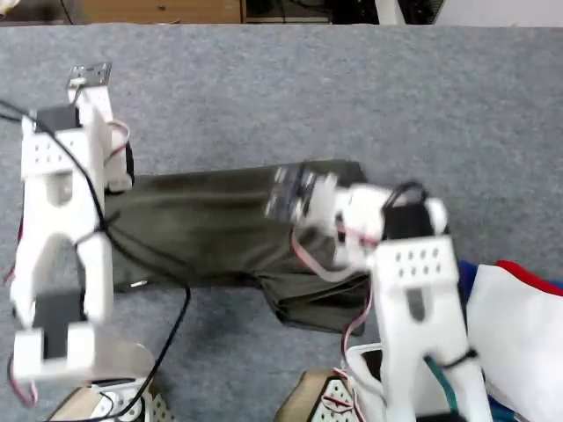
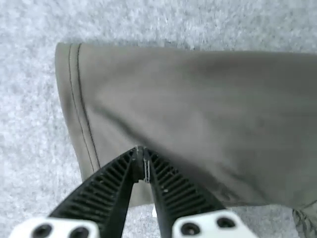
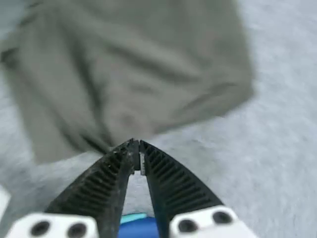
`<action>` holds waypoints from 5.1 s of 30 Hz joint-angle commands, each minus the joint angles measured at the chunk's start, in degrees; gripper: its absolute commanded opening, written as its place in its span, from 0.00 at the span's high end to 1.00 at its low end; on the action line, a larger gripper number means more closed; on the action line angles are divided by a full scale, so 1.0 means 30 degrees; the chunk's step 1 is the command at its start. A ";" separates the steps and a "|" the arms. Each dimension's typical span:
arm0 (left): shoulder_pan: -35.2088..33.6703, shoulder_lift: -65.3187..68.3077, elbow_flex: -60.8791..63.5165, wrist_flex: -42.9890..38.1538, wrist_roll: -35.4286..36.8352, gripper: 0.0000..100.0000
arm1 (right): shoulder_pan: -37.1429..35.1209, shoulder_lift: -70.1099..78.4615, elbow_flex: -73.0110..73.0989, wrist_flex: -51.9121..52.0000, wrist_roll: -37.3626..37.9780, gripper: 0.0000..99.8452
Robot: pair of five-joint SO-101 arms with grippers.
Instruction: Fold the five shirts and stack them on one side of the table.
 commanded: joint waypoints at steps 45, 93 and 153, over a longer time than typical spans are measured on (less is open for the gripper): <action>-0.6505 -0.5670 1.7377 -1.4857 0.0498 0.98 | -0.3297 0.1832 -0.0278 0.2520 0.1026 1.00; -0.5773 -0.5670 1.3451 -1.2718 0.1641 0.98 | -0.1099 0.6872 -0.5846 -0.1143 0.0381 1.00; -0.3077 0.5319 0.4308 -1.4037 0.5451 0.98 | 0.2652 3.5648 -3.9516 0.4103 -0.4278 1.00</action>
